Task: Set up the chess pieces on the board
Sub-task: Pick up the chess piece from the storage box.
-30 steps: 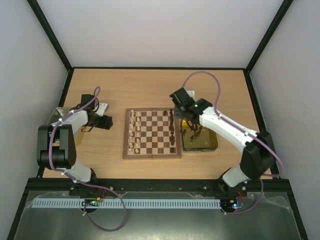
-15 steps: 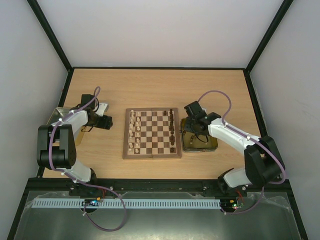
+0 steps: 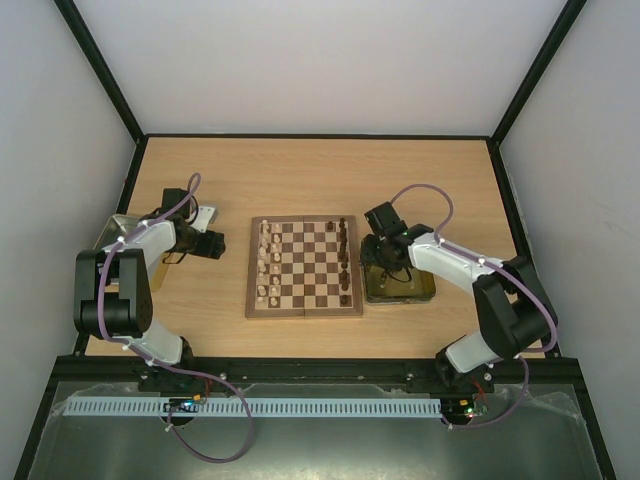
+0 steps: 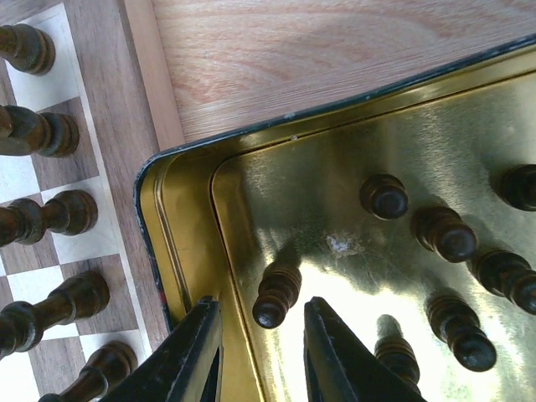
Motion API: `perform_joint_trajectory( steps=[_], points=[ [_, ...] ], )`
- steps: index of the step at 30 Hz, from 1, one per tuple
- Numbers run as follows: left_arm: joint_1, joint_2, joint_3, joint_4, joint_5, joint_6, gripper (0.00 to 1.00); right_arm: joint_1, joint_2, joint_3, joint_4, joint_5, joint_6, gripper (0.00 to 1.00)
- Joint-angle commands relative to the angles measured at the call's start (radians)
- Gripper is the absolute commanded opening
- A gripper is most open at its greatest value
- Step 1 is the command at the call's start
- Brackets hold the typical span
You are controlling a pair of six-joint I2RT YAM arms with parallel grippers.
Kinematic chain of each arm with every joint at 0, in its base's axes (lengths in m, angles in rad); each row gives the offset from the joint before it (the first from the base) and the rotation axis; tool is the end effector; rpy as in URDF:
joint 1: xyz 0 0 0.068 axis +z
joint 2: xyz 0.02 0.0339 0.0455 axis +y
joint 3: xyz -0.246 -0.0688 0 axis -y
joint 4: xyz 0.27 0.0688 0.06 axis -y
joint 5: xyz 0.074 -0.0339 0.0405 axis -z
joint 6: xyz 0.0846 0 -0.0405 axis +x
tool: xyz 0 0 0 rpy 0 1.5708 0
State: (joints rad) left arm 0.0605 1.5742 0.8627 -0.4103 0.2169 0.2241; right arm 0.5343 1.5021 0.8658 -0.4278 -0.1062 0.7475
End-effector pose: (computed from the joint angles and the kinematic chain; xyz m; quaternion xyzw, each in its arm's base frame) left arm 0.3330 0.0019 0.0875 0.1032 0.9640 -0.0731 0.2340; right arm 0.2817 0.1771 0.1085 0.0896 0.9626 0.1908 0.1699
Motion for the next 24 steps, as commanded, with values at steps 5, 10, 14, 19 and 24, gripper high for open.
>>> perform_joint_trajectory(
  steps=[5,10,14,19,24],
  points=[
    [0.004,0.003,0.001,-0.019,0.011,-0.003,0.81,-0.002,0.032,-0.015,0.028,-0.005,-0.014,0.26],
    [0.004,0.001,-0.001,-0.021,0.013,-0.001,0.81,-0.003,0.057,-0.022,0.036,0.001,-0.018,0.26],
    [0.004,-0.003,-0.002,-0.019,0.014,-0.002,0.81,-0.002,0.076,-0.026,0.045,-0.003,-0.018,0.25],
    [0.004,-0.005,-0.002,-0.017,0.014,-0.002,0.81,-0.002,0.085,-0.022,0.048,0.012,-0.019,0.19],
    [0.004,-0.003,-0.001,-0.017,0.017,0.000,0.81,-0.003,0.086,-0.013,0.042,0.033,-0.019,0.11]
  ],
)
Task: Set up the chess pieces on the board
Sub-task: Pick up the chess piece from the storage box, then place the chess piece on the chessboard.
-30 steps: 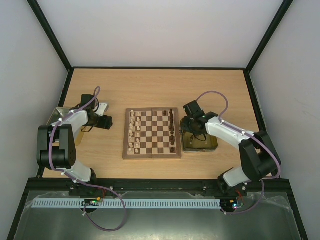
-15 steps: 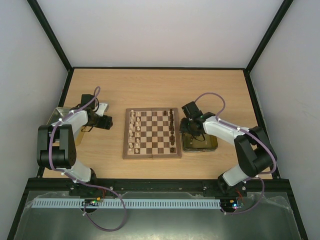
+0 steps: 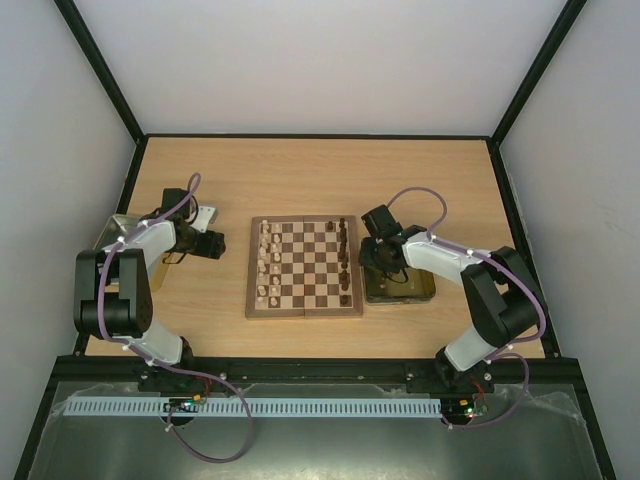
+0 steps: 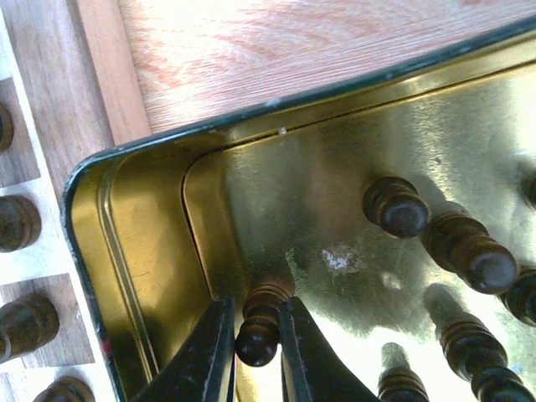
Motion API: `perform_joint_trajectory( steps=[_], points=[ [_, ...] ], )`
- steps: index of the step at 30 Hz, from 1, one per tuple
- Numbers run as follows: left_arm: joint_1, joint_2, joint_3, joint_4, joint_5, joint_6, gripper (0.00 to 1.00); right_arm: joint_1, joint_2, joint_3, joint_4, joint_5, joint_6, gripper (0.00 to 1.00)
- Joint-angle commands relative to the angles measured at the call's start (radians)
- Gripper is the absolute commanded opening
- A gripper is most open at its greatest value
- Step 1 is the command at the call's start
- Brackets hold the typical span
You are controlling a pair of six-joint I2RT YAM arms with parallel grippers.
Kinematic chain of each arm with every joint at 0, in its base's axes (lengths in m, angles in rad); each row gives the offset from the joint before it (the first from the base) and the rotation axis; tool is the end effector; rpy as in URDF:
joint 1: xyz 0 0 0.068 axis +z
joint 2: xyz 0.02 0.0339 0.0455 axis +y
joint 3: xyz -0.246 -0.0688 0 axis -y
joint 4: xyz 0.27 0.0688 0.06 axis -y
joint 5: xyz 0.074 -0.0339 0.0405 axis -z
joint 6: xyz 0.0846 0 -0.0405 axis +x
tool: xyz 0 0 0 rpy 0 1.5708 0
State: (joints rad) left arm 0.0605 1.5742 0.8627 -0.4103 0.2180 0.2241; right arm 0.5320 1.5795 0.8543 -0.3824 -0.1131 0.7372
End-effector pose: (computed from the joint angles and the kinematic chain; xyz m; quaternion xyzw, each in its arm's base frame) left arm 0.3330 0.0018 0.0876 0.1033 0.9639 -0.0736 0.2341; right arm 0.2835 0.1780 0.0839 0.0866 0.9680 0.1802 0.1519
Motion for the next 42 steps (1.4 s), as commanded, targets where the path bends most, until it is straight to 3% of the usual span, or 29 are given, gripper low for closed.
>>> perform_joint_trajectory(
  steps=[1,8,23,42],
  points=[
    [0.004,-0.002,0.000,-0.017,0.018,0.000,0.81,-0.001,0.008,0.004,-0.014,0.046,-0.011,0.09],
    [0.004,-0.003,-0.002,-0.017,0.027,0.003,0.81,0.006,-0.031,0.045,-0.073,0.101,-0.010,0.02],
    [0.004,-0.001,-0.002,-0.019,0.043,0.007,0.81,0.109,-0.036,0.308,-0.271,0.335,-0.053,0.02],
    [0.004,-0.018,-0.005,-0.014,0.045,0.008,0.81,0.258,0.322,0.763,-0.343,0.361,-0.133,0.02]
  ],
)
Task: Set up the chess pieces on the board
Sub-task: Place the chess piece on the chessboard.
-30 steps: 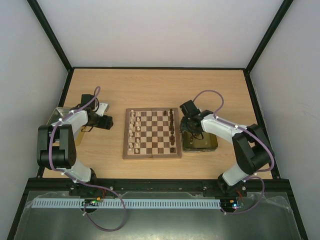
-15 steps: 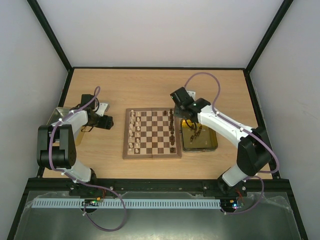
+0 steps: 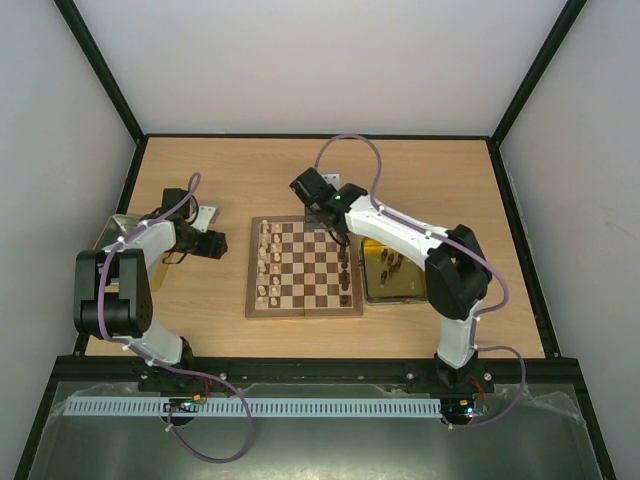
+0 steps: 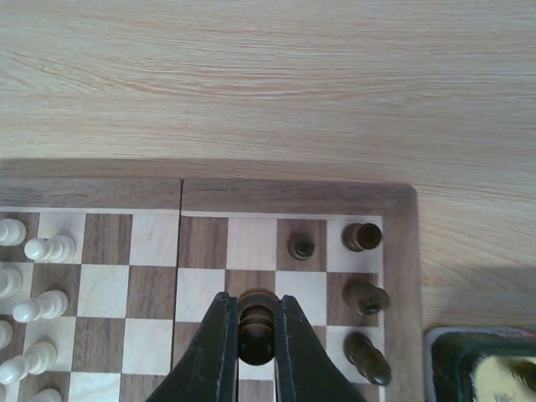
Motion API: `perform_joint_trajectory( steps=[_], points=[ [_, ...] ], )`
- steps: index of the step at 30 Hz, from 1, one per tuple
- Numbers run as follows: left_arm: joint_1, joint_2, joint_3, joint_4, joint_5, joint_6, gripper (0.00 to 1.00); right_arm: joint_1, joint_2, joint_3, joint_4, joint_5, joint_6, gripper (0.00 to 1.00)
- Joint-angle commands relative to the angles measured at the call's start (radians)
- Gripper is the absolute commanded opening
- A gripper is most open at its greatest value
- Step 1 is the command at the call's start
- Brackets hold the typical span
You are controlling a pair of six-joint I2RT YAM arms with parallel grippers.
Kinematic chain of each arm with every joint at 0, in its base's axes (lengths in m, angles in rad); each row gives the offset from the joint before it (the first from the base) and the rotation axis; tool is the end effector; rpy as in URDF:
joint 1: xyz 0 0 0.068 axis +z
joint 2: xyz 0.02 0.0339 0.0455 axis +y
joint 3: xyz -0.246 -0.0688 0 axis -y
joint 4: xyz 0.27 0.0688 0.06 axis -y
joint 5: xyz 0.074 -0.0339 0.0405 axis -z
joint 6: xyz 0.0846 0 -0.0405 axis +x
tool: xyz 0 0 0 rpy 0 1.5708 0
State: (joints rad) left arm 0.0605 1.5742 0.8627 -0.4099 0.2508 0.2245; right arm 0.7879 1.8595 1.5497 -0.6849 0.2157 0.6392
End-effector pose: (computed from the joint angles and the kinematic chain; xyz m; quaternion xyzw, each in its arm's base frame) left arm 0.3329 -0.0009 0.0882 0.1070 0.9617 -0.0893 0.2361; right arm 0.3308 0.3068 0.1928 -0.0403 0.9529 0.1068 0.2811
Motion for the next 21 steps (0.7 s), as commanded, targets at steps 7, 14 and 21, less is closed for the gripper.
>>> perform_joint_trajectory(
  steps=[7,14,21],
  points=[
    [0.005,-0.019,-0.005,-0.012,0.019,0.007,0.81,-0.018,0.147,0.087,-0.043,0.012,-0.025,0.02],
    [0.005,-0.019,-0.003,-0.013,0.028,0.009,0.81,-0.058,0.165,0.053,-0.026,-0.026,-0.018,0.02],
    [0.007,-0.019,-0.004,-0.010,0.030,0.012,0.81,-0.065,0.177,0.037,-0.023,-0.049,-0.019,0.02]
  ],
)
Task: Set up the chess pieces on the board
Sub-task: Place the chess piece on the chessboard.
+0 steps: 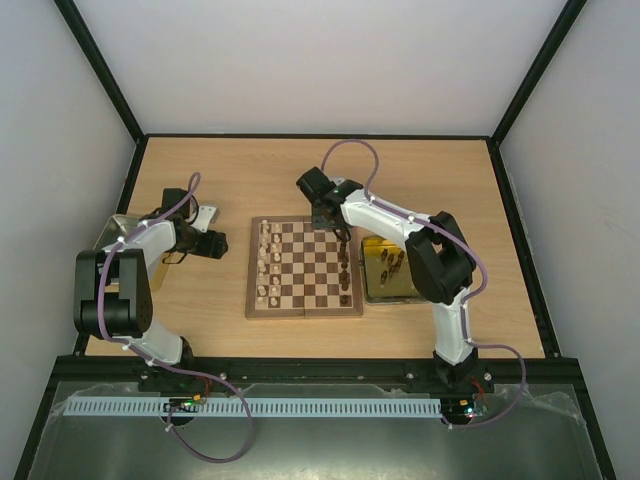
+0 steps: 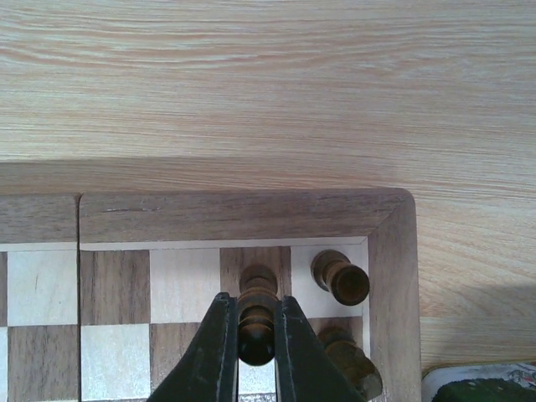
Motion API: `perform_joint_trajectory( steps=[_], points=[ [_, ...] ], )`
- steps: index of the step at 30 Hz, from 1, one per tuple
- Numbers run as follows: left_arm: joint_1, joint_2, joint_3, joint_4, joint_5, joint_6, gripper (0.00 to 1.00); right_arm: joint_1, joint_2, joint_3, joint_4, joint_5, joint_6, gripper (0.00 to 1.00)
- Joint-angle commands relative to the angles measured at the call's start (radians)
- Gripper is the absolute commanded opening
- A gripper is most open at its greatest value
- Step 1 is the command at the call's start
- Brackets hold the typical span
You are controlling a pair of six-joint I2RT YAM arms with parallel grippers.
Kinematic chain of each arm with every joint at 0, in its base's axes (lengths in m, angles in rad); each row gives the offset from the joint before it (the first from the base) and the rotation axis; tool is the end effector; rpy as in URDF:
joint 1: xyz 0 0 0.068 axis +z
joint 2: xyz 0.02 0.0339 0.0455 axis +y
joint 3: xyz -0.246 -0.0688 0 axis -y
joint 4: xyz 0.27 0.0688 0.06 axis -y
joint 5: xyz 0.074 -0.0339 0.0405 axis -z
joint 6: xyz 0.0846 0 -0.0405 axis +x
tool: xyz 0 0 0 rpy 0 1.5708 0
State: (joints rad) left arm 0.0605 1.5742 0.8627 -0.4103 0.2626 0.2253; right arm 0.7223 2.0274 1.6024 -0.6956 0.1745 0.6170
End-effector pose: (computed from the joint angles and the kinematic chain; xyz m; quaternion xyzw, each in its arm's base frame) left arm 0.3328 -0.0018 0.0884 0.1086 0.9608 -0.0949 0.2366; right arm 0.3606 0.2981 0.1360 -0.0317 0.9707 0.0714 0.2271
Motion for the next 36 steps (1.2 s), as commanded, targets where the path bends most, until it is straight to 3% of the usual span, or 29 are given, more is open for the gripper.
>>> perform_joint_trajectory(
  steps=[1,11,36],
  points=[
    [0.007,-0.018,-0.005,-0.009,0.018,0.013,0.81,0.002,0.010,-0.016,-0.012,-0.012,0.003,0.02],
    [0.009,-0.011,-0.003,-0.007,0.018,0.013,0.81,0.001,-0.029,-0.081,0.023,-0.034,0.000,0.02],
    [0.009,-0.017,-0.004,-0.010,0.020,0.009,0.81,0.001,-0.066,-0.024,0.006,0.038,-0.016,0.02]
  ],
)
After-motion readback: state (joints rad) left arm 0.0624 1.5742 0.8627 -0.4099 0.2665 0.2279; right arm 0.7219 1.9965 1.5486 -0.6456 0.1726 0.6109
